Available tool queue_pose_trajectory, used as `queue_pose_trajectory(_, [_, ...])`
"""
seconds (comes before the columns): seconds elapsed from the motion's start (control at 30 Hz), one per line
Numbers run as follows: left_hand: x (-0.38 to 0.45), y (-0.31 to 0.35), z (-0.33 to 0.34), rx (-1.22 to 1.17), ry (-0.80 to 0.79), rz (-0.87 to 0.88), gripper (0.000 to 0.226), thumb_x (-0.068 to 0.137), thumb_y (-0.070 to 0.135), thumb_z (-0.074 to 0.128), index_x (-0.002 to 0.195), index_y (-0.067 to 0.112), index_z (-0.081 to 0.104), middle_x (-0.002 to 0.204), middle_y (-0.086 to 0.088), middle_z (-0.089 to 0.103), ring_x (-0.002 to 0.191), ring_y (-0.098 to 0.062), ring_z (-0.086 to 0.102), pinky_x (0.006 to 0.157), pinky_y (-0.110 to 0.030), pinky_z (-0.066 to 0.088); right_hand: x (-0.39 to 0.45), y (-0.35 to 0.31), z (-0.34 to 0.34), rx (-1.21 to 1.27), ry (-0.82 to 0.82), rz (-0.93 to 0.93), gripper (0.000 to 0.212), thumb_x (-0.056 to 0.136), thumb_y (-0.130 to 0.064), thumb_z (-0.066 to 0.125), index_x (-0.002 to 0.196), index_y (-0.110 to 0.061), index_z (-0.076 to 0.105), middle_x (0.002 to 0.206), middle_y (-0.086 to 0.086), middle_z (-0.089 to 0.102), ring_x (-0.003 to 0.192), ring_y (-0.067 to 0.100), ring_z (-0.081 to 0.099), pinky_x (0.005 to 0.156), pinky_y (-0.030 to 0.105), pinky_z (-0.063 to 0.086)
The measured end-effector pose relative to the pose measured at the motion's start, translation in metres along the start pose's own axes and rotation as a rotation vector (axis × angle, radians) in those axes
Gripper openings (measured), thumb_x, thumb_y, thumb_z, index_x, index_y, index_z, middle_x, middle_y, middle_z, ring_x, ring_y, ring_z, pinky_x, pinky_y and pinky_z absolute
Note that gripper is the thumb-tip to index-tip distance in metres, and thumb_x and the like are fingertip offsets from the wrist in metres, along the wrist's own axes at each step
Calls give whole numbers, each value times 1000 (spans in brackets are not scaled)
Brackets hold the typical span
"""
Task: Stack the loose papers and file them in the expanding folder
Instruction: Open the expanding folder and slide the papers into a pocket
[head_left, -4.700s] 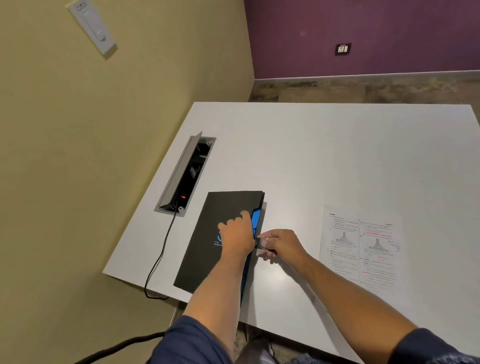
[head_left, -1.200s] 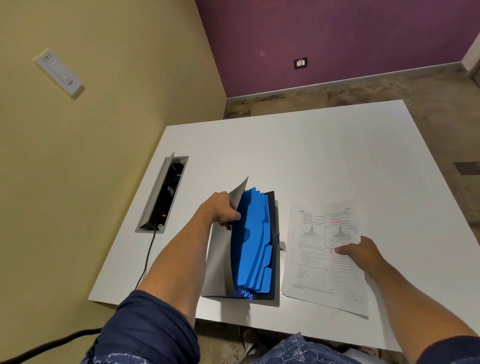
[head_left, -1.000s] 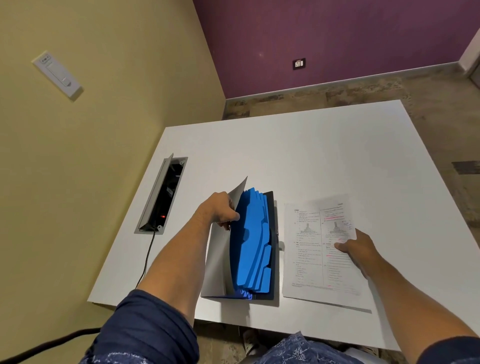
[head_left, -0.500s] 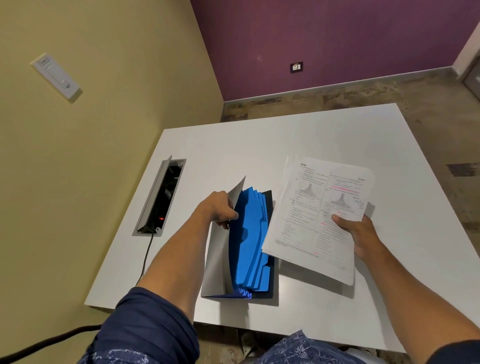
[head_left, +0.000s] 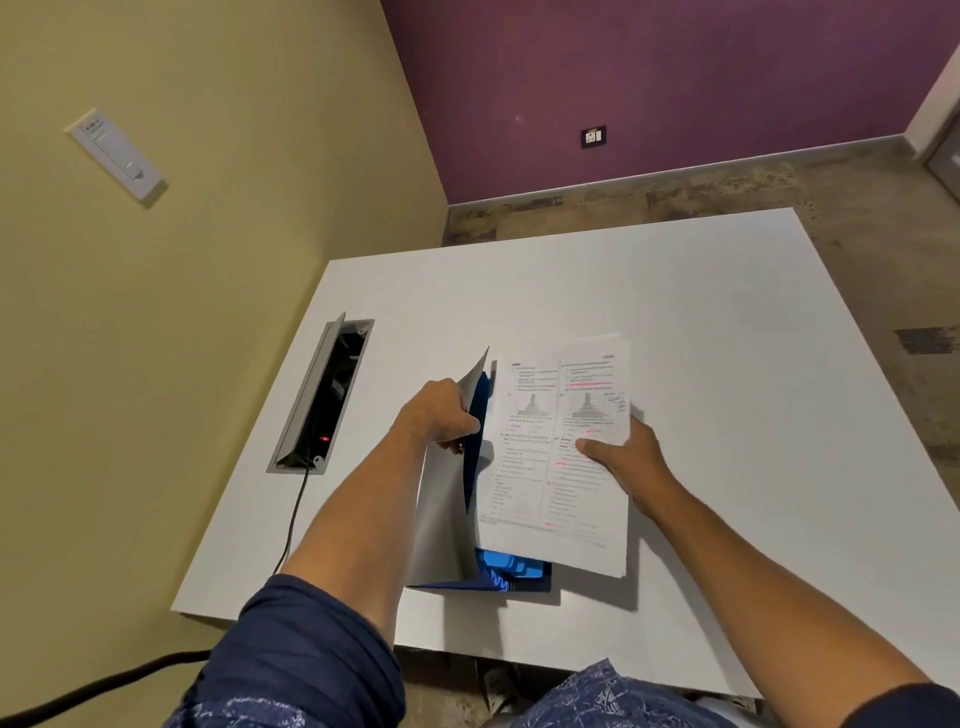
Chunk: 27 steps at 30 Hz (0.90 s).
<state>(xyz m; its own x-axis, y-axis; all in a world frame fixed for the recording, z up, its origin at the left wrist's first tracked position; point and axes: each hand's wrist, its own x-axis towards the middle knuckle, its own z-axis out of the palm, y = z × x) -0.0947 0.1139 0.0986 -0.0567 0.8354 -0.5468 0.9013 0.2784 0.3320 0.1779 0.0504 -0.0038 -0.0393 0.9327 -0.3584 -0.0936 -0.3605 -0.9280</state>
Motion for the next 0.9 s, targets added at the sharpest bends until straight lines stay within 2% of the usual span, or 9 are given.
queue_pose_trajectory(0.07, [1, -1, 1, 14, 36, 11, 19, 73, 9, 60, 77, -4, 73, 59, -10, 76, 63, -25, 80, 69, -40, 68, -2, -2, 6, -109, -45, -13, 48, 84, 5, 82, 119, -25, 68, 117, 0, 76, 101, 14, 74, 90, 32, 61])
queue_pose_trajectory(0.2, [2, 0, 6, 17, 39, 8, 21, 73, 10, 60, 83, -4, 72, 62, -12, 77, 60, -24, 79, 70, -43, 68, -5, -11, 20, -330, -102, -21, 52, 84, 0, 76, 133, -15, 67, 125, 5, 75, 111, 25, 72, 98, 45, 60])
queue_pose_trajectory(0.3, [2, 1, 9, 15, 46, 4, 17, 75, 10, 60, 83, -2, 69, 67, -14, 78, 60, -25, 79, 70, -43, 68, -7, -18, 29, -493, -130, -54, 49, 83, -7, 73, 129, -23, 67, 121, -4, 73, 100, 17, 73, 80, 27, 62])
queue_pose_trajectory(0.37, [2, 2, 11, 21, 51, 0, 18, 76, 11, 61, 85, -2, 70, 69, -14, 78, 61, -26, 79, 69, -43, 68, -7, -24, 35, -562, -160, -64, 46, 82, -10, 70, 121, -34, 64, 114, -11, 72, 88, 4, 70, 62, 12, 53])
queue_pose_trajectory(0.53, [2, 3, 17, 42, 39, 7, 13, 81, 12, 67, 87, 1, 70, 75, -12, 77, 63, -25, 79, 69, -41, 68, -5, -31, 58, -623, -111, -50, 44, 85, -12, 66, 126, -25, 60, 120, 1, 72, 95, 21, 69, 68, 29, 56])
queue_pose_trajectory(0.67, [2, 7, 19, 48, 47, 10, 7, 79, 13, 68, 80, 6, 67, 71, -8, 74, 56, -20, 76, 60, -32, 67, 0, -26, 83, -610, -66, -42, 44, 93, -15, 66, 135, -14, 51, 131, 9, 66, 97, 22, 64, 65, 29, 52])
queue_pose_trajectory(0.77, [5, 8, 19, -46, 44, -5, 16, 80, 10, 66, 90, -1, 70, 76, -14, 76, 52, -22, 77, 54, -33, 66, 2, -19, 100, -609, -62, 4, 45, 99, -22, 65, 138, -12, 45, 132, 12, 65, 103, 27, 68, 70, 34, 58])
queue_pose_trajectory(0.83, [5, 9, 19, -80, 51, -3, 19, 82, 12, 69, 96, -1, 68, 79, -13, 75, 49, -20, 75, 47, -28, 62, 0, -13, 108, -643, -80, 14, 52, 101, -25, 63, 145, -13, 37, 137, 14, 63, 108, 28, 68, 75, 37, 61])
queue_pose_trajectory(0.9, [6, 9, 19, -99, 55, 4, 14, 83, 12, 71, 92, 3, 66, 78, -11, 72, 44, -17, 73, 42, -22, 56, -2, -8, 113, -644, -134, 20, 76, 102, -25, 62, 162, -14, 15, 149, 14, 54, 114, 29, 67, 79, 35, 61])
